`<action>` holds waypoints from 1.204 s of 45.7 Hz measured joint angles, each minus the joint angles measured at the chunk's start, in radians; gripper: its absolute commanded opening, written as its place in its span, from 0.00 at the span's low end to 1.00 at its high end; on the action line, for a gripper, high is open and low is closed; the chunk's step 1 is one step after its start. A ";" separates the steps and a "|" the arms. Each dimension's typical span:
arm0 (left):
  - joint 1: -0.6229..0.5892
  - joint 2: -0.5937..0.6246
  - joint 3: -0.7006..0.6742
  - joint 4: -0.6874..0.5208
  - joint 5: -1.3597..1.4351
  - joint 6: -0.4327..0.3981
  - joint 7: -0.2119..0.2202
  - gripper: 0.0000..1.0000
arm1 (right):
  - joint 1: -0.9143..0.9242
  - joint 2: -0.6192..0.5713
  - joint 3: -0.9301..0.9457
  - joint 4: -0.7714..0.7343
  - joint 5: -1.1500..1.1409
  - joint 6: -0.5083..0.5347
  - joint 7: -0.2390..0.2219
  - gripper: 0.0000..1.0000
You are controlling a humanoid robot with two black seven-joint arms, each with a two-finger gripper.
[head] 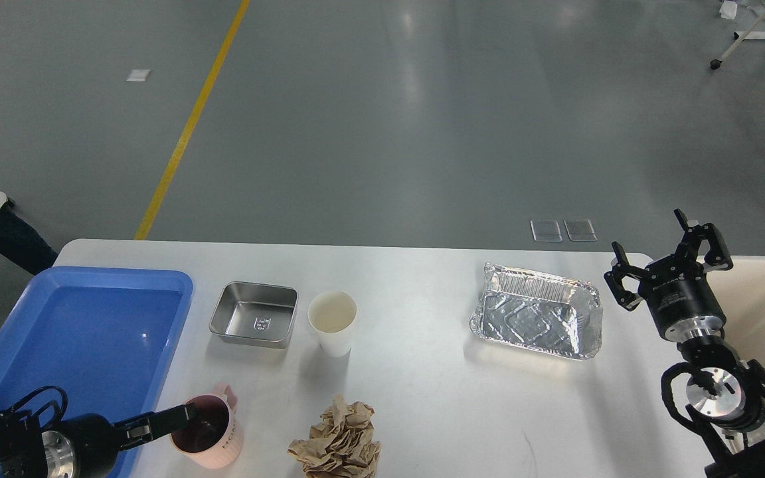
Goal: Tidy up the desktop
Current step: 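Grasp the pink mug with the left gripper, then lift the pink mug and set it in the blue tray, release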
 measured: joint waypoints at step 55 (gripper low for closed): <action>-0.130 0.190 0.045 -0.085 0.011 -0.108 -0.049 0.00 | 0.011 0.022 0.007 0.001 0.000 -0.001 0.009 1.00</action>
